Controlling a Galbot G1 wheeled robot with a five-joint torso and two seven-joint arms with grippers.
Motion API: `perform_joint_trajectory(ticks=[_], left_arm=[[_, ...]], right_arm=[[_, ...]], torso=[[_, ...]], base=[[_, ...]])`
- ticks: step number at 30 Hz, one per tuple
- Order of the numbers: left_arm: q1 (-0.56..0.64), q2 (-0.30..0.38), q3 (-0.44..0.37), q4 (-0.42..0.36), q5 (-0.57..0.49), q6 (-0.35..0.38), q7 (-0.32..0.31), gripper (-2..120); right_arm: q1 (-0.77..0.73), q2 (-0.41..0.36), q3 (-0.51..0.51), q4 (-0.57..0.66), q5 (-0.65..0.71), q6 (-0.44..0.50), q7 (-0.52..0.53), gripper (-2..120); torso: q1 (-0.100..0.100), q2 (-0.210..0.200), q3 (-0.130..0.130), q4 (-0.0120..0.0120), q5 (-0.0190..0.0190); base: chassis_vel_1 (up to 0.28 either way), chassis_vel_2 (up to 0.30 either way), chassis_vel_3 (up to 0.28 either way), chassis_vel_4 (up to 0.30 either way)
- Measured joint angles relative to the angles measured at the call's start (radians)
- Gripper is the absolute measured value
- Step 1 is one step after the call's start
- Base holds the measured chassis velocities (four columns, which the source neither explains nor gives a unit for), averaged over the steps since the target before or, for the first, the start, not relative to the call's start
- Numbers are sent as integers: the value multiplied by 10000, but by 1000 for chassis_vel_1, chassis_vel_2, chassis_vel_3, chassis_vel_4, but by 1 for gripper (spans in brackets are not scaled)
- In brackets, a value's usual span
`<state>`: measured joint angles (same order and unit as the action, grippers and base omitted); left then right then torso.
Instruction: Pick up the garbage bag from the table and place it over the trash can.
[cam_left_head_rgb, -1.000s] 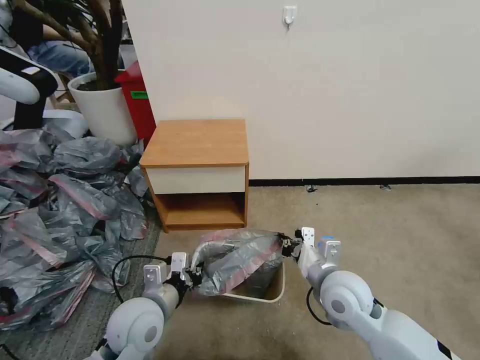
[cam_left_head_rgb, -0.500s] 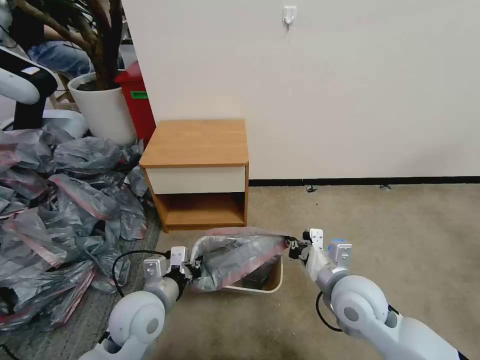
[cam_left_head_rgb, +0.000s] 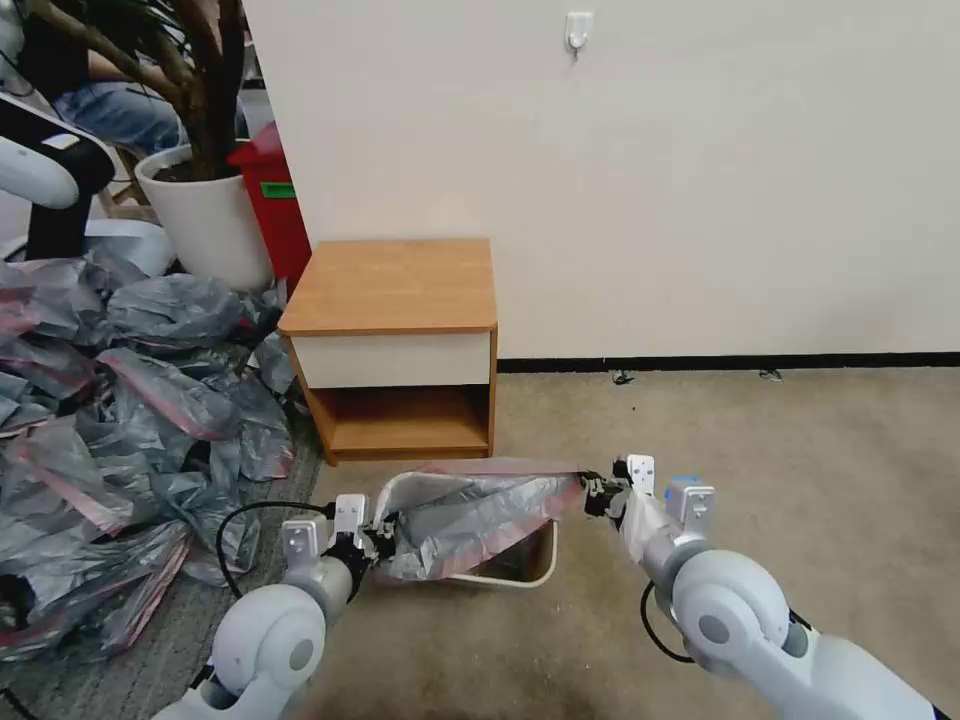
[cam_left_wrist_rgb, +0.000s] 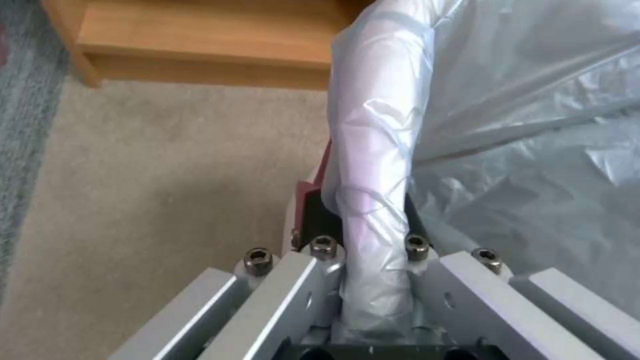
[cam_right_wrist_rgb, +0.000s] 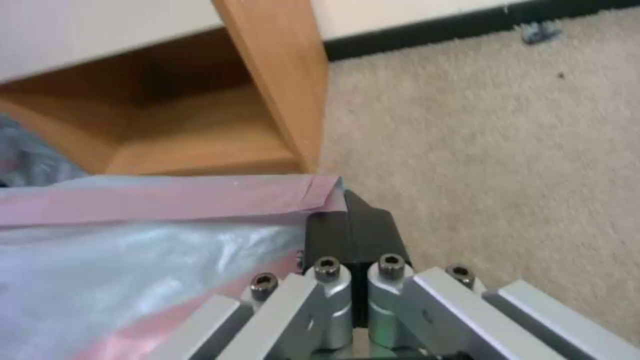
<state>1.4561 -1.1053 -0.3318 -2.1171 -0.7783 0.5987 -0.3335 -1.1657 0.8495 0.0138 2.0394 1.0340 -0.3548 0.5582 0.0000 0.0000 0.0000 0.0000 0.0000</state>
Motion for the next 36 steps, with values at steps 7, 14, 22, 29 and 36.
perform_joint_trajectory(ticks=[7, 14, 22, 29, 36], left_arm=[[157, -24, -72, -147, 71, -128, 156, 3], [103, -123, -82, -109, 142, -144, 156, 3], [-25, -245, -84, 37, 268, -145, 146, 3], [-81, -163, -122, 77, 338, -147, 145, 3], [-147, -85, -190, 118, 327, -145, 153, 3]], right_arm=[[-138, 40, -53, -441, -163, -107, -1, 0], [-586, 128, 41, -2, -376, -112, 9, 0], [-1092, 209, 215, 353, -561, -109, 10, 0], [-1219, 282, 274, 231, -671, -90, 1, 0], [-1227, 338, 246, -178, -977, -34, -79, 0]], torso=[[0, 0, 0, 0, 1], [0, 0, 0, 0, 0], [0, 0, 0, -1, -1], [1, 0, 0, -1, -1], [0, 0, 0, 0, 0]], base=[[0, 0, 0, 0], [0, 0, 0, 0], [0, 0, 0, 0], [0, 0, 0, 0], [0, 0, 0, 0]])
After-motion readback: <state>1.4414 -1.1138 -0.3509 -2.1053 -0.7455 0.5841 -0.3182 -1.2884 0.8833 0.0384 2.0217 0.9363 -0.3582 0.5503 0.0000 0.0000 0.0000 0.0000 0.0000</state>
